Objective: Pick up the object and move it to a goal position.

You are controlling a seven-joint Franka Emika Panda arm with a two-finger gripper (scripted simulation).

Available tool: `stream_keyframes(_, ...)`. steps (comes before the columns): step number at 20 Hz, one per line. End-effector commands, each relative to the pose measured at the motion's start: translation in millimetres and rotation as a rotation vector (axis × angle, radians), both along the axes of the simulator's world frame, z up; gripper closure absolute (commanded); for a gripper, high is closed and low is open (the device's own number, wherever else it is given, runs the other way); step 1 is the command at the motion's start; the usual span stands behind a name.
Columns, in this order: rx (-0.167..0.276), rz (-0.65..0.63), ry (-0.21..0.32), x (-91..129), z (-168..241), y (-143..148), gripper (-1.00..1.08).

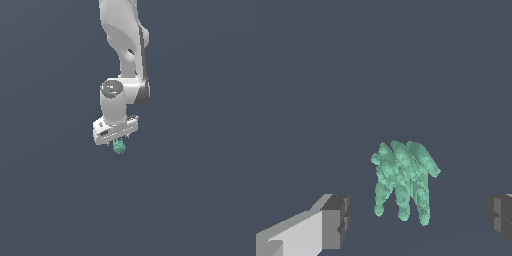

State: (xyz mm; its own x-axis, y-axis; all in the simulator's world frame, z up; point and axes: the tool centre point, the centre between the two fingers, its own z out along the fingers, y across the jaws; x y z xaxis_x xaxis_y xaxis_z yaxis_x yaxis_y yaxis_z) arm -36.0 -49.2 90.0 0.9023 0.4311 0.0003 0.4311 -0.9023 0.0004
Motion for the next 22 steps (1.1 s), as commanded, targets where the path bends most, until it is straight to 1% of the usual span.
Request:
stream_keyframes(1, 0.000, 0.000, 0.001, -0.3, -4.2, -0.2, -0.92)
stream_keyframes(10, 0.000, 0.004, 0.000, -1.6, -42.7, -0.1, -0.92)
stream_keyframes(15, 0.000, 0.004, 0.000, -0.7, -49.3, -0.1, -0.92)
stream_keyframes(16, 0.000, 0.004, 0.000, -0.7, -49.3, -0.1, 1.08)
stream_keyframes(22, 0.000, 0.004, 0.000, -0.7, -49.3, -0.1, 1.08)
